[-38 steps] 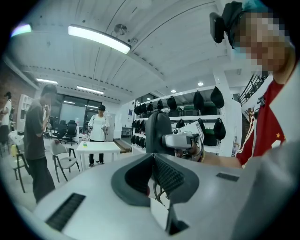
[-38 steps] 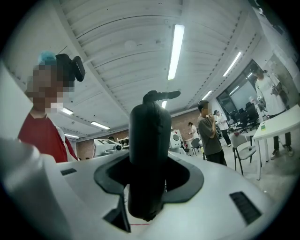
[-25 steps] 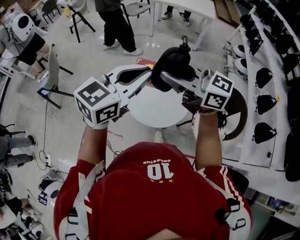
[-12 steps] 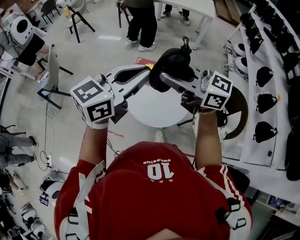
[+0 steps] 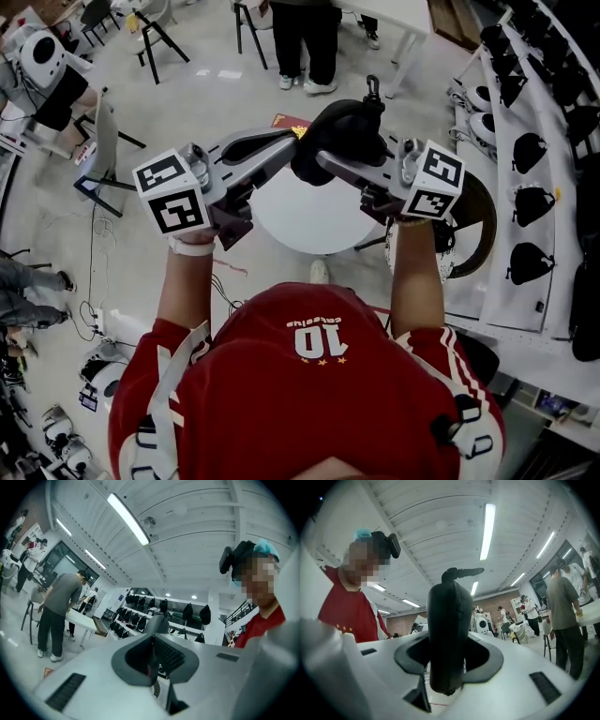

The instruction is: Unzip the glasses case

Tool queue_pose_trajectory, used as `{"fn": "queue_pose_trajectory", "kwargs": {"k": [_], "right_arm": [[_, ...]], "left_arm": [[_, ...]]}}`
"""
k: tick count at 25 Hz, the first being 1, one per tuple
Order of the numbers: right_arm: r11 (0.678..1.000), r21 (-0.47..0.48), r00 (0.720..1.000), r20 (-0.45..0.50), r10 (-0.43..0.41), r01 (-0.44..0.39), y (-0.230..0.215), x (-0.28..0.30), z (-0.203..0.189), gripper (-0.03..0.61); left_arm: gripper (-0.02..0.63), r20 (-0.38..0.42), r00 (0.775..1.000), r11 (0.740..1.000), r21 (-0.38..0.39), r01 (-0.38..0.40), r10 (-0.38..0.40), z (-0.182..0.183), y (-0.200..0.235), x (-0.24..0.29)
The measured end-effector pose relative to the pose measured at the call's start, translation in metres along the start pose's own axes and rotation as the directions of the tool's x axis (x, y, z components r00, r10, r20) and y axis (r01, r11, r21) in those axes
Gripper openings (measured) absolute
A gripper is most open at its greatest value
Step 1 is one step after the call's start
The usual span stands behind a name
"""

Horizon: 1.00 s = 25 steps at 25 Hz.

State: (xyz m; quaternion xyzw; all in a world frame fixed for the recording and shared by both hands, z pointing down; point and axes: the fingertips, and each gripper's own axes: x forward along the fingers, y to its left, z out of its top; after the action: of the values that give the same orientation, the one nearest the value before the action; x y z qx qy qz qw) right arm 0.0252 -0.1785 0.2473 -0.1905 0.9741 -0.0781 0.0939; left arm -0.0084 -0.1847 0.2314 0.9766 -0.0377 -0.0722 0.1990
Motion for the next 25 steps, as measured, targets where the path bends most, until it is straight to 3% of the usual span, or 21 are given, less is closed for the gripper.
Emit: {"fn": "queue_pose_trajectory", "kwargs": {"k": [11, 17, 22, 25], "right_arm": [[0.999, -0.054, 0.998, -0.060, 0.002, -0.005, 0.002, 0.003, -0.006, 0.179], [0.999, -0.047, 0.997, -0.079, 0.003, -0.007, 0.001, 0.002, -0.010, 0.179], [0.999, -0.051, 0.997, -0.074, -0.020, 0.016, -0.003, 0.002, -0.011, 0.187], [0.989, -0.136, 0.995, -0.065, -0.070, 0.061, 0.000, 0.003, -0.010, 0.203]], "left_arm": [[0.015, -0.014, 0.999, 0.999, 0.013, -0.034, 0.034, 0.001, 0.002, 0.000], [0.009, -0.026, 0.999, 0.997, 0.063, -0.040, 0.042, -0.002, 0.004, 0.001], [0.009, -0.009, 0.999, 0.999, 0.017, -0.031, 0.031, -0.007, 0.010, 0.000], [0.009, -0.006, 0.999, 0.999, 0.008, -0.040, 0.040, -0.008, 0.011, -0.001]]}}
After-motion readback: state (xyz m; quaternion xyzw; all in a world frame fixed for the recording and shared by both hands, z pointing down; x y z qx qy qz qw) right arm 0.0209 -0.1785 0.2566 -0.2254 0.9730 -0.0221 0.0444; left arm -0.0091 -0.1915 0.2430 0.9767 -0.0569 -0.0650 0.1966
